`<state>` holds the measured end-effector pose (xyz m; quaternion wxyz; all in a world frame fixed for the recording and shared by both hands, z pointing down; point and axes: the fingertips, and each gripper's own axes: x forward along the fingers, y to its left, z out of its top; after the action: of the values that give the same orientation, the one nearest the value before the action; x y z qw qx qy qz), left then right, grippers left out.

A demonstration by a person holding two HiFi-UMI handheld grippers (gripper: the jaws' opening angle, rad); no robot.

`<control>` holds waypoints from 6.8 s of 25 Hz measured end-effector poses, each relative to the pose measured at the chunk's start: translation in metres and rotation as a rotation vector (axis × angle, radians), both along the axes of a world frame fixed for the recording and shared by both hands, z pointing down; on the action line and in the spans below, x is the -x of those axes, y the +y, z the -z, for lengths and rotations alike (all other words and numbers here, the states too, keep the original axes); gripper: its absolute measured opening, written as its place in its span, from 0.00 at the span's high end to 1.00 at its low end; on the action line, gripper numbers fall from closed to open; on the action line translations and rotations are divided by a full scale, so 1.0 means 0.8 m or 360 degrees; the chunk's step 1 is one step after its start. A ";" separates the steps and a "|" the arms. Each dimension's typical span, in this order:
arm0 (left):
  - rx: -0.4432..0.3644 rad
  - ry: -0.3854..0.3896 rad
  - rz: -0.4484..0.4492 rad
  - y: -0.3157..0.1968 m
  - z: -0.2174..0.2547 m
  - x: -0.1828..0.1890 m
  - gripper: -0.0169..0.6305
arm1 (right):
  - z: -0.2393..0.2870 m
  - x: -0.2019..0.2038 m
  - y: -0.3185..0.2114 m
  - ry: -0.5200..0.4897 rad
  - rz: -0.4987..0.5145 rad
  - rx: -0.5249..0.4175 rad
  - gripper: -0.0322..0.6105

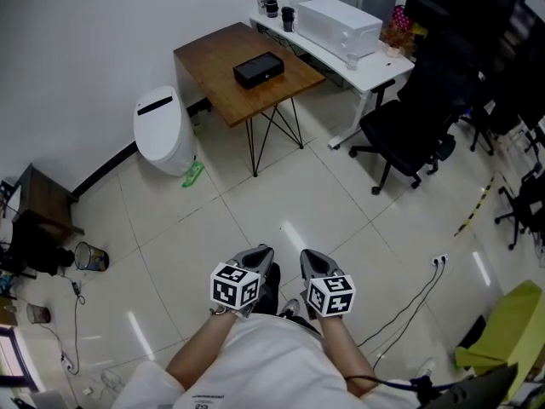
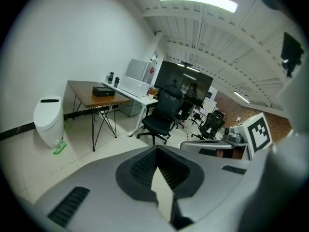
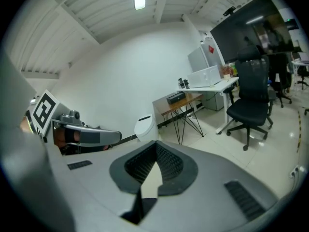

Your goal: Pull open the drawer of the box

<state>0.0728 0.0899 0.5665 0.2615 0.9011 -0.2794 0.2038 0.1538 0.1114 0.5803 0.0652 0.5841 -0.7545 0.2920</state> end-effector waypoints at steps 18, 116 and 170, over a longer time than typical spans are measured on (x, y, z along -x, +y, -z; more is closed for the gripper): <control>-0.0022 0.0126 -0.0051 -0.292 0.027 -0.043 0.97 | 0.038 -0.039 -0.277 0.0135 -0.0052 -0.0055 0.97; 0.0272 -0.0170 0.0286 -1.002 -0.121 -0.169 0.97 | -0.175 -0.131 -1.116 0.0387 0.0431 0.0366 0.82; 0.0341 -0.0181 0.0350 -0.985 -0.136 -0.165 0.97 | -0.201 -0.138 -1.113 0.0452 0.0488 0.0428 0.86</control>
<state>0.2049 -0.6977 0.6757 0.3607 0.8190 -0.3674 0.2531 0.2638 -0.7787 0.7413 0.2913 0.4840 -0.7720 0.2913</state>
